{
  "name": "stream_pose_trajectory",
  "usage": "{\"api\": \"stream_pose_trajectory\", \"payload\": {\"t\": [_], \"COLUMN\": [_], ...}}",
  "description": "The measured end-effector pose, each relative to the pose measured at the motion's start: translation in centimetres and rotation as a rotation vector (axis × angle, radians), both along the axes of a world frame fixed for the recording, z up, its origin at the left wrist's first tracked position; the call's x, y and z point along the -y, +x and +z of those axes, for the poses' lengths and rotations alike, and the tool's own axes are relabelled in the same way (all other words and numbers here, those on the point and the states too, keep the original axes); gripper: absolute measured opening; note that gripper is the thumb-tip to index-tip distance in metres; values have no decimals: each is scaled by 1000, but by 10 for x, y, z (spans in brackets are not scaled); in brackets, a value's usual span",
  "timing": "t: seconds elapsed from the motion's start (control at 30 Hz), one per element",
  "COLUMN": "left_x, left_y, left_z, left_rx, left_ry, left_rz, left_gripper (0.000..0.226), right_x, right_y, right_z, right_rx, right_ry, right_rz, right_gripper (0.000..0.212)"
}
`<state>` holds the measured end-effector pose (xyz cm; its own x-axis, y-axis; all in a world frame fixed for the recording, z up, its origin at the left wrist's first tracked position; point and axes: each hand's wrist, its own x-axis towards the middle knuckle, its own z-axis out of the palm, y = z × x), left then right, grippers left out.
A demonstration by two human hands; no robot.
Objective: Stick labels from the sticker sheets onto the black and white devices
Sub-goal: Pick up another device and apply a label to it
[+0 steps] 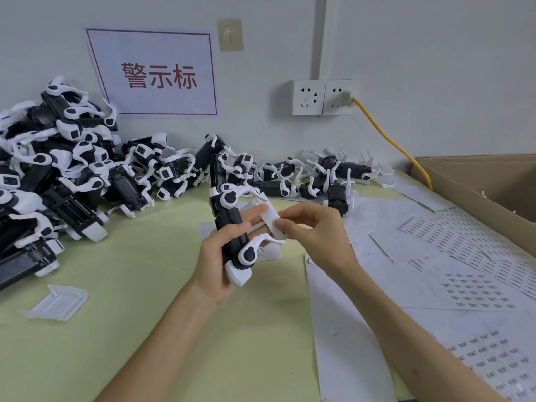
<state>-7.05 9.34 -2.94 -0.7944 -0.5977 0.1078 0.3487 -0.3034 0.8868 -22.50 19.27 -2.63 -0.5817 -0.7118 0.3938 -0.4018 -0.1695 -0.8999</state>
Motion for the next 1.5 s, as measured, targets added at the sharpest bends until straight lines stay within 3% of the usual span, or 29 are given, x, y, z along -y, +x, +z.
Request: {"api": "stream_pose_trajectory", "payload": {"t": [0.3,0.7,0.87,1.1,1.5], "left_x": [1,-2,-3,-3,-2], "left_y": [-1,-1,-2,-2,-3], "left_z": [0,0,0,1,1], "left_rx": [-3,17,15,7,-19], "left_ry": [10,-59,-58,-35,-30], "left_rz": [43,60,72,79,44], "left_gripper": [50,57,49,58,39], "right_x": [1,0,0,1,1], "right_y": [2,-4,-4,-2,4], "right_z": [-2,2,1,-1,1], "right_rx": [22,351,346,328,265], "right_ry": [-35,33,26,-21,-77], "right_rz": [-21,180,175,156,18], "right_gripper": [10,9,9,10,7]}}
